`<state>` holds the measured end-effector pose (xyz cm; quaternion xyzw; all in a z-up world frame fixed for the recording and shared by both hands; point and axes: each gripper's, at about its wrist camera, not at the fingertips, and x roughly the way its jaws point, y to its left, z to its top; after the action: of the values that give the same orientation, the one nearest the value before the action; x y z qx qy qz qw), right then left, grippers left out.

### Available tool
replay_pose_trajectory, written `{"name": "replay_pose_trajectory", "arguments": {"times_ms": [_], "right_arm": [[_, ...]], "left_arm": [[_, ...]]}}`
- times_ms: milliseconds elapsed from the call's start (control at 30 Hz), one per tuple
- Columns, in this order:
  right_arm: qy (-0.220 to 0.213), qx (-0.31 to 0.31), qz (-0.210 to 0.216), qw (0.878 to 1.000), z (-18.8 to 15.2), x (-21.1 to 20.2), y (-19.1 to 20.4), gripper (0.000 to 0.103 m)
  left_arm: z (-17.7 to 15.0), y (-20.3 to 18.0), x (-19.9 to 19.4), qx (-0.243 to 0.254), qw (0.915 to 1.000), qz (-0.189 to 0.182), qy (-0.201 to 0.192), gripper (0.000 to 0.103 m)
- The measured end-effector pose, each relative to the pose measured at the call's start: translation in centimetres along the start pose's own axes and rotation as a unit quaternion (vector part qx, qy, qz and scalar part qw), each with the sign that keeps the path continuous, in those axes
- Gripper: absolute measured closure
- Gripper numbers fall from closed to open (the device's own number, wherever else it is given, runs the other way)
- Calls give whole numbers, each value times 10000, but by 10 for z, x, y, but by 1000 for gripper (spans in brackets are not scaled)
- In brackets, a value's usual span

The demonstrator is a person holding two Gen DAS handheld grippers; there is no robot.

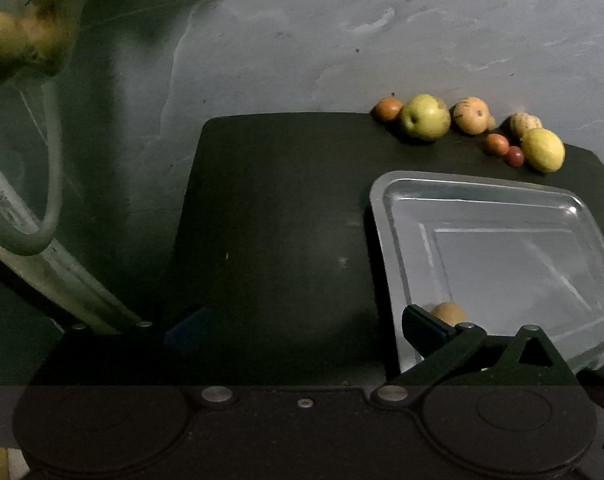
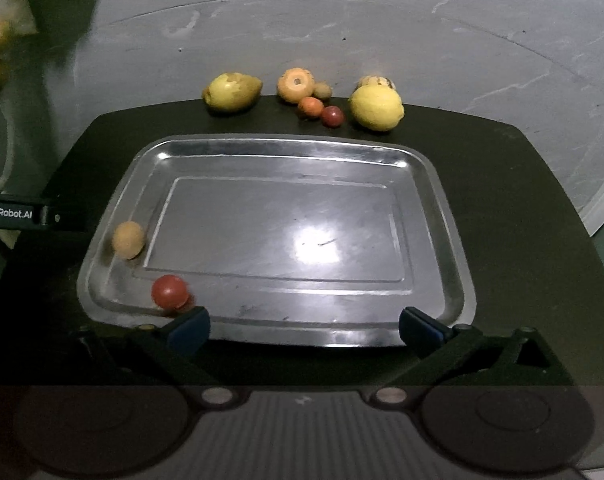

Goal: Organize fruits
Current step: 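Move both open tools back toward the fruit row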

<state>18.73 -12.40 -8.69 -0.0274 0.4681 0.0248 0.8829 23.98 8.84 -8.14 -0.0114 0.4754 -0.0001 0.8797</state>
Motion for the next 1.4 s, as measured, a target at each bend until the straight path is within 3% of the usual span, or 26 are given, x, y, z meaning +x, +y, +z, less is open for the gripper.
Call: {"name": "replay_pose_trajectory", "arguments": {"times_ms": [200, 533, 933, 1267, 1400], "right_arm": [[-35, 75, -77, 9999, 7, 9, -13, 0], [-97, 156, 166, 9997, 24, 27, -29, 0], [-383, 0, 707, 9968, 48, 43, -36, 0], [-487, -232, 822, 9952, 68, 62, -42, 0], [-723, -689, 688, 9926, 83, 70, -37, 0]], "left_arm": [[8, -6, 7, -64, 9997, 228, 75, 1], [24, -20, 12, -126, 9991, 396, 114, 1], [54, -50, 28, -86, 9995, 301, -35, 1], [88, -70, 45, -98, 9993, 214, -288, 1], [107, -76, 53, 63, 9986, -89, -513, 1]]}}
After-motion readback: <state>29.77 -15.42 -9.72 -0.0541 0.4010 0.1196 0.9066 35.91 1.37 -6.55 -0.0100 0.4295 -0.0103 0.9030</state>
